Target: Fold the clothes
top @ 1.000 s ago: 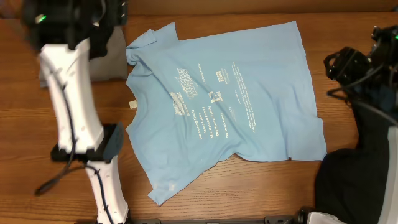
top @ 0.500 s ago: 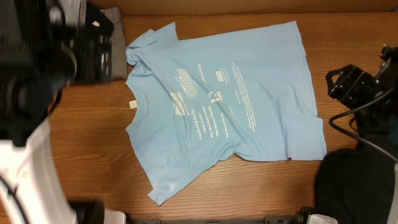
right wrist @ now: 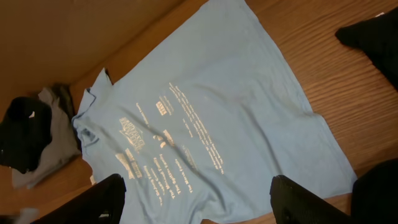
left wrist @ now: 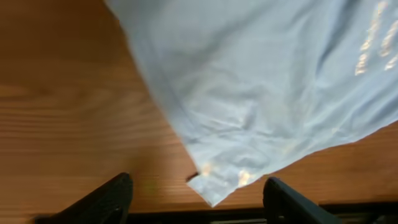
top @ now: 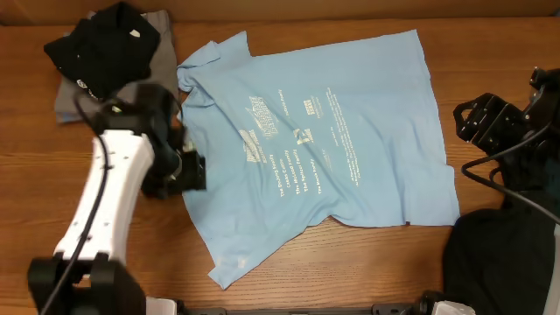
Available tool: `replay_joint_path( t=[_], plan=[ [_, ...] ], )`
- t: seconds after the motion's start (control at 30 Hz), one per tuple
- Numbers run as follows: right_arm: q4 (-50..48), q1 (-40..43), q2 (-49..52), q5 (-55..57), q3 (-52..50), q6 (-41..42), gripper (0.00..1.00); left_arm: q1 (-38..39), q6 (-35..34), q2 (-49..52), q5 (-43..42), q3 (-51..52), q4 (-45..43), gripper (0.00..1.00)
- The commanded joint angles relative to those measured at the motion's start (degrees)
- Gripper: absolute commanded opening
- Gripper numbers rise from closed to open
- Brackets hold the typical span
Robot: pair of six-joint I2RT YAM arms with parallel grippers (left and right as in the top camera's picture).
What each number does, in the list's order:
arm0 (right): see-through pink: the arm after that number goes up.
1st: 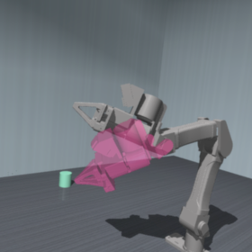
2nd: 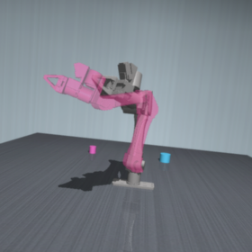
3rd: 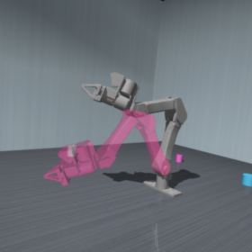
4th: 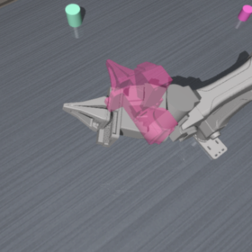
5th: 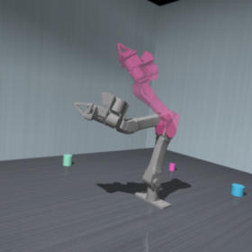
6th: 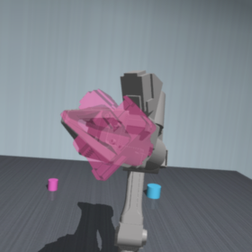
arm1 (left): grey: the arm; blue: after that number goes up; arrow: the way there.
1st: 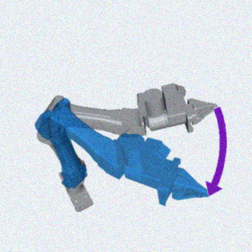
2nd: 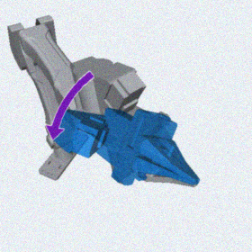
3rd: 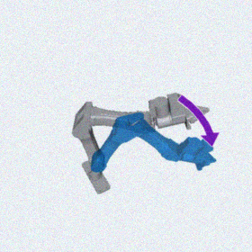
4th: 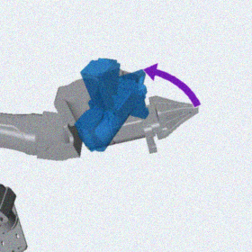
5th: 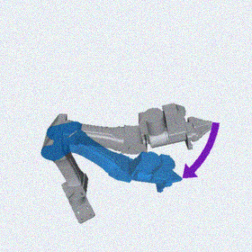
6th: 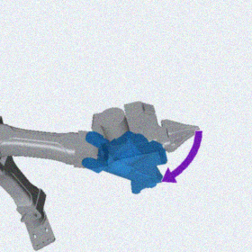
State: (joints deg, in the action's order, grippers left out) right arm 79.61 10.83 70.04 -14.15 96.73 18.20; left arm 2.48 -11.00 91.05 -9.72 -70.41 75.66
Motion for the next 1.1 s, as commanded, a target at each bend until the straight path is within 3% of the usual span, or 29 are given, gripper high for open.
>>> replay_joint_path(
  t=[0.0, 0.23, 0.33, 0.47, 0.67, 0.73, 1.07],
  plan=[
    [-0.1, -0.3, 0.2, 1.2, 0.0, -0.3, 0.81, -0.2, -5.2, 0.7, -7.4, 9.3, -4.3, 0.71],
    [0.2, -0.3, 1.6, 2.6, 0.0, -0.6, 0.82, 1.0, -5.9, 1.5, -12.0, 22.5, -14.4, 0.74],
    [0.3, -0.3, 2.7, 2.6, 0.0, -0.6, 0.82, 2.2, -11.1, 1.5, -12.0, 26.9, -20.9, 0.7],
    [0.5, -0.3, 4.0, 2.6, 0.0, -0.6, 0.82, 3.2, -16.5, 1.5, -12.2, 31.2, -25.4, 0.54],
    [0.5, -0.3, 5.4, 3.0, 0.0, -0.6, 0.82, 3.0, -16.5, 1.5, -10.1, 32.0, -24.8, 0.12],
    [0.8, -0.2, 6.0, 4.1, 0.0, -0.5, 0.82, 2.1, -16.5, 1.5, -8.6, 31.8, -23.7, 0.04],
    [2.8, 1.8, 9.9, 6.0, 0.0, 1.7, 0.81, -17.9, -9.7, 1.4, -0.5, 22.9, -17.6, 0.04]
  ],
)
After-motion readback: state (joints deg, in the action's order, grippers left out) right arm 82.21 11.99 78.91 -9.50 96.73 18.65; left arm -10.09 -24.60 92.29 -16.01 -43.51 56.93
